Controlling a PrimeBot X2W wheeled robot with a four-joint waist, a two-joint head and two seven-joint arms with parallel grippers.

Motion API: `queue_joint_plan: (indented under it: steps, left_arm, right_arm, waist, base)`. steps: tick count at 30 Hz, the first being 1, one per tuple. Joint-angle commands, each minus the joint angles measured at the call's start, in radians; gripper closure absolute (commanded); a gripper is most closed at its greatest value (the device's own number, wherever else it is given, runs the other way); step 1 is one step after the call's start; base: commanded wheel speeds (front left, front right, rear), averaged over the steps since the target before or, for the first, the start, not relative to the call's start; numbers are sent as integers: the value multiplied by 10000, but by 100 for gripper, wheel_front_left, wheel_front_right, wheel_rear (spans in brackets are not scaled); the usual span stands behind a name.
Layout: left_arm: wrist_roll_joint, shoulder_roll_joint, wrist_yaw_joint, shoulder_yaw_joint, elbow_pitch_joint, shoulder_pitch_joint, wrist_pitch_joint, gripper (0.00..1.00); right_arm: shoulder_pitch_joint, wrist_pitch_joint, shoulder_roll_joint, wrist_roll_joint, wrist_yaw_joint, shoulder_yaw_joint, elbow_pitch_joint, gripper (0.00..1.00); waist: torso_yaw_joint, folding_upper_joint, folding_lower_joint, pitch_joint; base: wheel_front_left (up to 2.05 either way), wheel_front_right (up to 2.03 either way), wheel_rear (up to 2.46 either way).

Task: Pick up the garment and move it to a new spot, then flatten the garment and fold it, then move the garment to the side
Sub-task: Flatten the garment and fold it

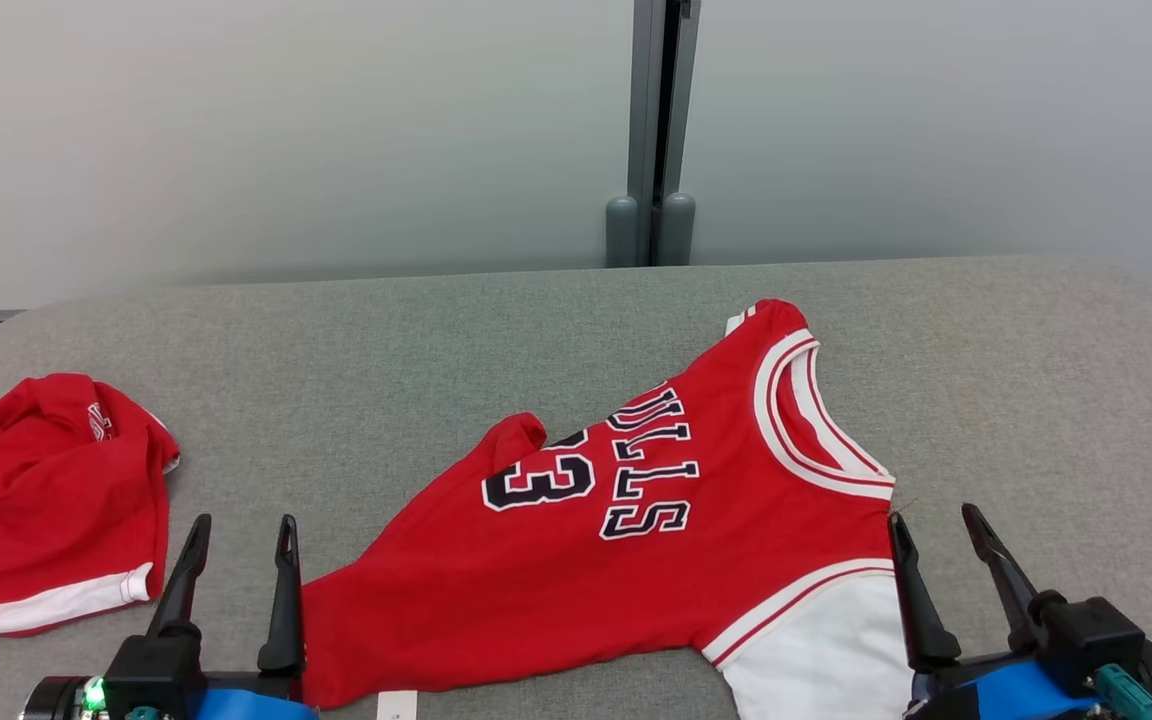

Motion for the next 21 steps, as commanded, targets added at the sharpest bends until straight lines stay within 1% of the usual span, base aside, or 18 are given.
queue_joint_plan:
  steps: [1, 21]
  left_arm:
    - [34, 10, 7, -70, 42, 109, -5, 0]
    - [-107, -2, -3, -206, 541, 95, -4, 0]
  right_arm:
    - [154, -36, -25, -65, 1, -69, 45, 0]
    - [236, -36, -25, -238, 1, -34, 345, 0]
  waist:
    - [0, 0, 1, -20]
    - [4, 0, 1, -32]
  base:
    - [0, 0, 0]
    - [0, 0, 0]
